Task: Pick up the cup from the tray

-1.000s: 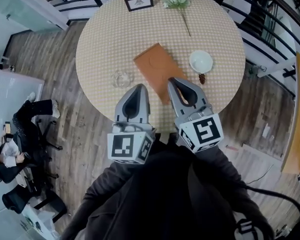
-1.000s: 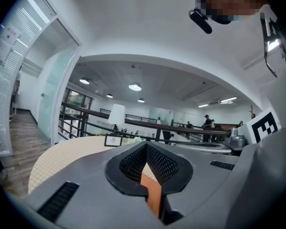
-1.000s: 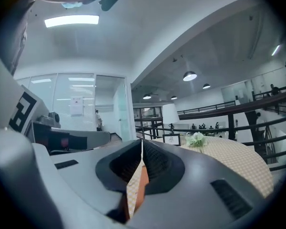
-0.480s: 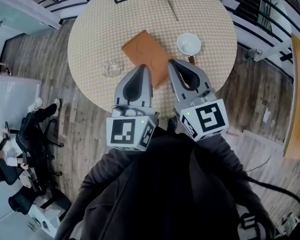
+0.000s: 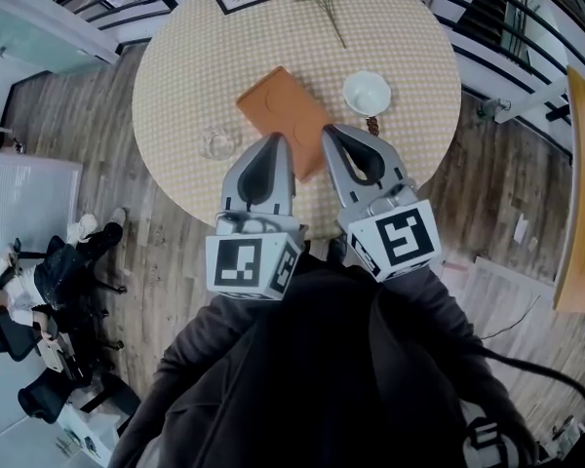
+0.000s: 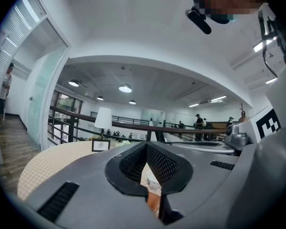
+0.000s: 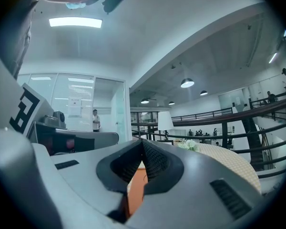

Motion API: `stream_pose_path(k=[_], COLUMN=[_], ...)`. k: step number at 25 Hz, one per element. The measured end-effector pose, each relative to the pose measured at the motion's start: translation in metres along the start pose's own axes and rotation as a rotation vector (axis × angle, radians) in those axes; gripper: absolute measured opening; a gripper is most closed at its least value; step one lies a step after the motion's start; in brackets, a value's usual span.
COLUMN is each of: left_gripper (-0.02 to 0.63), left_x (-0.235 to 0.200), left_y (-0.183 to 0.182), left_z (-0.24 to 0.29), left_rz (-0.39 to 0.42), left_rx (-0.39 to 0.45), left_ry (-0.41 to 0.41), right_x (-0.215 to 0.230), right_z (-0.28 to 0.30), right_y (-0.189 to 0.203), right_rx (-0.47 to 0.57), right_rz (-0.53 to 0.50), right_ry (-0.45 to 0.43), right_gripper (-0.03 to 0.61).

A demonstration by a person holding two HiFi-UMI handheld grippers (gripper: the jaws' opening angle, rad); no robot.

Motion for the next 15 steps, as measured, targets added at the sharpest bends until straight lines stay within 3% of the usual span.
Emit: stream_pose_path(k=[15], left_gripper=[0.006], left_x=[-0.0042], left_y=[0.0016], left_z=[0.0051], left_rz=[0.001], left_rx=[-0.016], left_ry=[0.003], right_x=[0.0044], right_z=[0.0053], right_y=[0.0043], right_rx=[-0.008], right_rz=[0.016], right_ry=[0.008], right_gripper=[0.008])
Point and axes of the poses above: the fingertips, and each gripper's own axes: z forward along the fingers, x to its right, y out of its underside, the point moved 9 cm from there along -z, backward along the fingers, and after that the axes turned 10 degrees about -y, right-handed, at the moved point
